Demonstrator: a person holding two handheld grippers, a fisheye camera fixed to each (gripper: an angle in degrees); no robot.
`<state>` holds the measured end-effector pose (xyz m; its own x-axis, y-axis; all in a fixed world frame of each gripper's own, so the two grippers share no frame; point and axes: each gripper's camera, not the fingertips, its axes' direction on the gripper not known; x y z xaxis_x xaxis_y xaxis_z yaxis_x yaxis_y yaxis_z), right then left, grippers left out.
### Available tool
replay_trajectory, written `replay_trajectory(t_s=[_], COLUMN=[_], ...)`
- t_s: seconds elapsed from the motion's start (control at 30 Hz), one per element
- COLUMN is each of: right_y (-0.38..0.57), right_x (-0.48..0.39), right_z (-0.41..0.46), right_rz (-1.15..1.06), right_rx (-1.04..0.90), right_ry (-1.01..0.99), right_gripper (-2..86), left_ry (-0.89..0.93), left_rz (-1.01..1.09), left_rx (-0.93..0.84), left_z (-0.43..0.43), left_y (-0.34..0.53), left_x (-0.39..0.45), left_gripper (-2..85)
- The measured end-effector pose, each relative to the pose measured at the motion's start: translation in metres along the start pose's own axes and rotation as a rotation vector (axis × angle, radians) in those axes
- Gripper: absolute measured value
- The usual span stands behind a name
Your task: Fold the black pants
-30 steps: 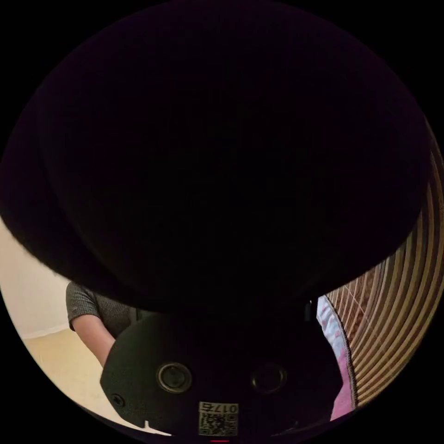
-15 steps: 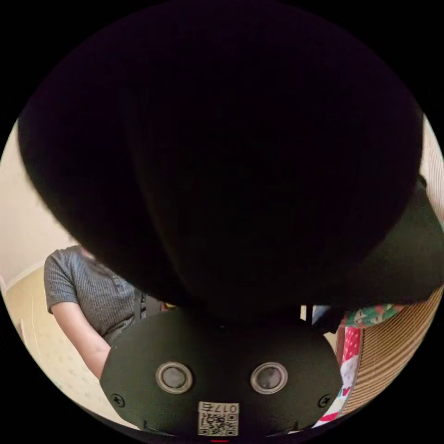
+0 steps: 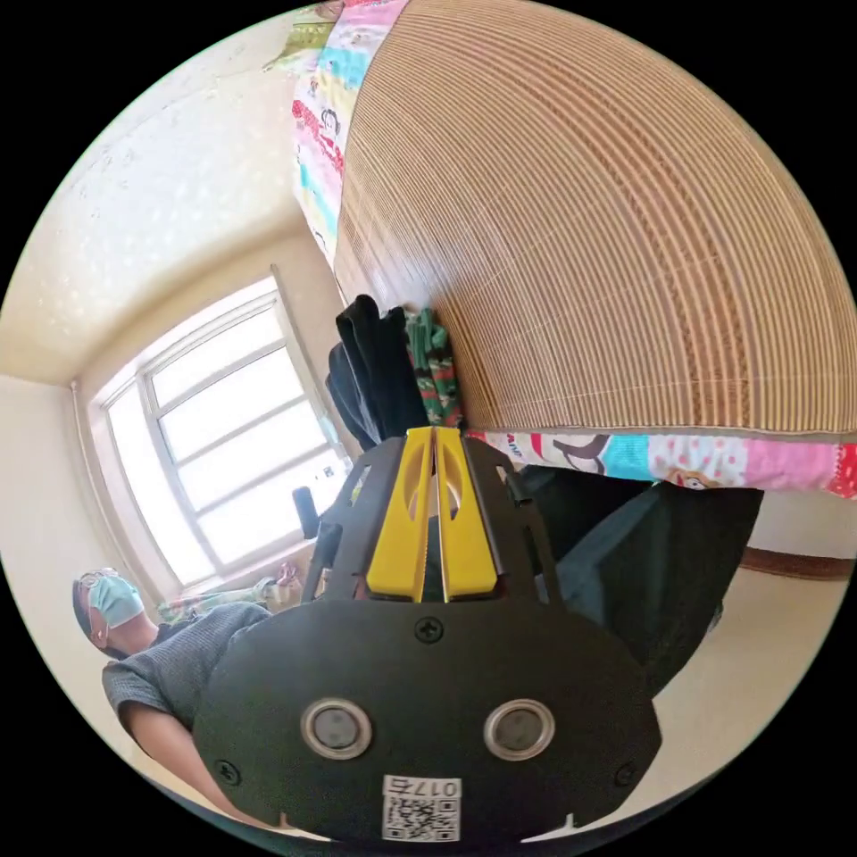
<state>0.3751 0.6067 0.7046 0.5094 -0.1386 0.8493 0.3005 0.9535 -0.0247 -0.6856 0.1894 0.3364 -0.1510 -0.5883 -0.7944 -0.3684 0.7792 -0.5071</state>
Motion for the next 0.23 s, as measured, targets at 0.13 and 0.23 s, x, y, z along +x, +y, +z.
replay_trajectory(t_s=[0.13,0.23], right_y=[0.062,0.132], right_x=[-0.095,-0.173], right_z=[-0.048,-0.059], right_rz=[-0.122,-0.204], right_rx=[0.175,0.366], right_ry=[0.274,0.556], right_gripper=[0.7,0.6], left_ry=[-0.047,-0.104], left_rz=[0.312,0.505], left_rx=[-0.017,-0.018], left_z=[0.030,0.047], left_y=[-0.048,-0.067], left_x=[0.092,0.151], left_gripper=[6.9,6.4])
